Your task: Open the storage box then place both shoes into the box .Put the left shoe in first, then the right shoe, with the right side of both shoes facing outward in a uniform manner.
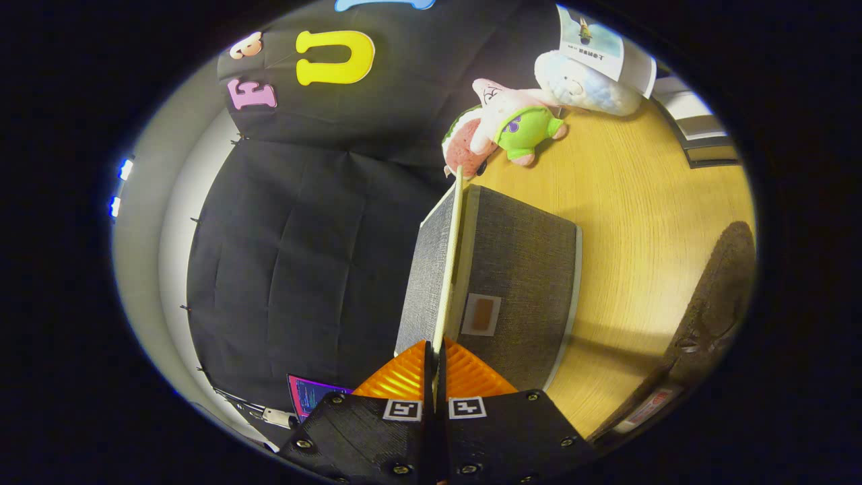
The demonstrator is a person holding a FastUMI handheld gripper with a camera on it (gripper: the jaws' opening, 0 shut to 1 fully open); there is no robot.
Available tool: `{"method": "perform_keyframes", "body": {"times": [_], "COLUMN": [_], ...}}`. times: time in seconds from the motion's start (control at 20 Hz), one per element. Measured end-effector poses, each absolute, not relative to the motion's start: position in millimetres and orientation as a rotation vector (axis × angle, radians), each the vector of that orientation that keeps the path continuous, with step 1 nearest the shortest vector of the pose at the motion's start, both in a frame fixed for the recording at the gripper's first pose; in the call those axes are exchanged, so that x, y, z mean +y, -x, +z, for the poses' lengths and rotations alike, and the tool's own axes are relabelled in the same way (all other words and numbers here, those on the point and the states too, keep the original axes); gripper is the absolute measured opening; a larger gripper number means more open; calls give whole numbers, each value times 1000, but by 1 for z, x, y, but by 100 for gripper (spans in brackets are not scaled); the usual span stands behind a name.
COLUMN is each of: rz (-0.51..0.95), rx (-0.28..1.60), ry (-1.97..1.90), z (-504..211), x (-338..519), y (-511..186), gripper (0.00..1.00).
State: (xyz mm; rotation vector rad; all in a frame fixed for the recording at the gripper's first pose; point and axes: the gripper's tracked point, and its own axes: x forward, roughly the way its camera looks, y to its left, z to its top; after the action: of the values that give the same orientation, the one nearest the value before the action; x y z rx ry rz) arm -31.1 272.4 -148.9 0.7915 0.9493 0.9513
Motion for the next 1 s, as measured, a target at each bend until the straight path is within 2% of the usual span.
{"method": "perform_keyframes", "body": {"times": [0.4, 1.0], "rz": [872, 936], "rx": [850, 766], "ry": [-643, -545], "z": [-75, 3], "x": [302, 404], "y": [40, 47], "gripper": [0, 0]}}
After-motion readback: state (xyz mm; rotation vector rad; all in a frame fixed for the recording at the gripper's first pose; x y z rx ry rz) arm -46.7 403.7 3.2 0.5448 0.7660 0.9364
